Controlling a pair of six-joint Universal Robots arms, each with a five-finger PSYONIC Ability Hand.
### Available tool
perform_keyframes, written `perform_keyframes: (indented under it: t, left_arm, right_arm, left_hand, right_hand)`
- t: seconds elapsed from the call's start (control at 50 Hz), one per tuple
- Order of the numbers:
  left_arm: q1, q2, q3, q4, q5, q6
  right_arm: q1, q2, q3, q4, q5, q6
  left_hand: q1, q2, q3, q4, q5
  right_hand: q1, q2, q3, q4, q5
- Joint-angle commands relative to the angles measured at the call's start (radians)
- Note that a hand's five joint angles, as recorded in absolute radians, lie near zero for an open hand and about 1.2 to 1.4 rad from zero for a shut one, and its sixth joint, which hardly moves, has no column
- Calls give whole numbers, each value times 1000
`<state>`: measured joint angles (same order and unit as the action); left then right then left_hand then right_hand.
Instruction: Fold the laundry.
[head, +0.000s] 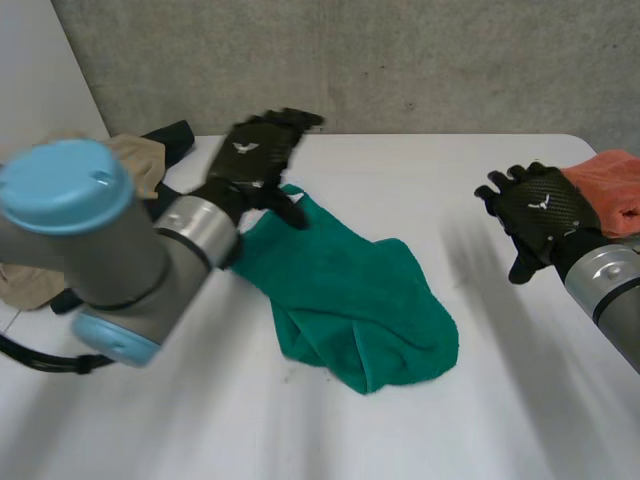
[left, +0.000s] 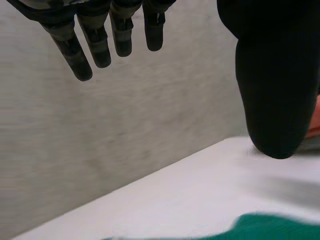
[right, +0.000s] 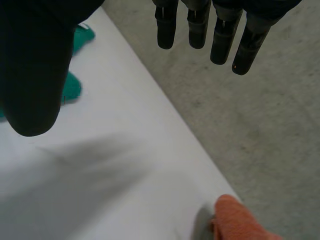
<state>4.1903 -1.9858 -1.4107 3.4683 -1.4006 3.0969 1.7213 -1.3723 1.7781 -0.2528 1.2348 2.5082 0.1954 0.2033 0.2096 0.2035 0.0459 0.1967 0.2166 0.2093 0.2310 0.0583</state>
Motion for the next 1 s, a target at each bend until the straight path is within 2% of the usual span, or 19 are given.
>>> perform_keyframes:
  t: [0.02,0.1,0.2,0.32,0.48,0.54,0.6,0.62,0.64,0.68,0.7,0.76,0.82,0.9,0.96,1.0]
  left_arm:
    - [128,47,-100,-5,18,236]
    - [165,22,-96,-11,74,331]
    - [169,-74,-50,-63,155,416]
    - [157,-211,42,-168,160,514]
    - [134,-326,113,-187,153,641]
    - [131,-341,128,-186,147,646]
    - [128,-355,141,-184,143,645]
    - [123,-361,142,-184,143,646]
    - [119,-363,142,-184,143,646]
    - [108,-369,142,-186,141,651]
    - [93,-372,142,-190,140,655]
    - [68,-358,142,-193,129,672]
    - [33,-322,133,-198,77,678]
    - [-4,-106,83,-236,-27,661]
    - [-18,-12,52,-244,-49,648]
    - [-24,106,27,-244,-55,622]
  right_arm:
    - [37,-11,-64,272,-3,93]
    - [50,-10,-86,377,-8,213]
    - [66,2,-68,388,-15,290]
    - [141,65,-55,334,-6,304]
    - [199,179,-66,251,54,302]
    - [225,219,-71,212,77,296]
    - [248,249,-80,182,97,285]
    - [250,259,-83,176,103,284]
    - [253,271,-89,162,118,282]
    - [255,271,-94,144,133,279]
    - [253,266,-95,135,143,279]
    - [239,242,-97,89,167,279]
    - [238,145,-98,73,169,259]
    - [233,27,-108,83,166,199]
    - [206,-63,-138,105,167,144]
    - [170,-123,-170,141,163,103]
  left_hand:
    - [3,-4,-11,-5,-22]
    - [27,19,13,19,2]
    - [62,54,48,54,37]
    - [106,98,92,98,81]
    - [217,210,203,209,193]
    - [305,298,291,297,281]
    - [581,573,567,573,556]
    - [782,774,768,774,757]
    - [892,884,878,884,867]
    - [1124,1116,1110,1116,1099]
    - [1200,1192,1186,1192,1175]
    - [1201,1193,1187,1193,1176]
    - [1201,1193,1187,1193,1176]
    - [1201,1193,1187,1193,1176]
    - [1201,1193,1187,1193,1176]
    - [1201,1193,1187,1193,1176]
  right_hand:
    - [-22,-42,-35,-56,-58]
    - [-22,-42,-35,-56,-58]
    - [-22,-42,-35,-56,-58]
    - [-3,-23,-16,-38,-39]
    - [138,118,125,103,101]
    - [261,241,248,227,225]
    - [399,379,386,364,363]
    - [466,446,453,432,430]
    - [728,708,716,694,692]
    - [1105,1085,1092,1070,1069]
    - [1199,1179,1186,1164,1162]
    - [1200,1180,1187,1165,1163]
    - [1200,1180,1187,1165,1163]
    - [1200,1180,1187,1165,1163]
    - [1200,1180,1187,1165,1163]
    - [1200,1180,1187,1165,1163]
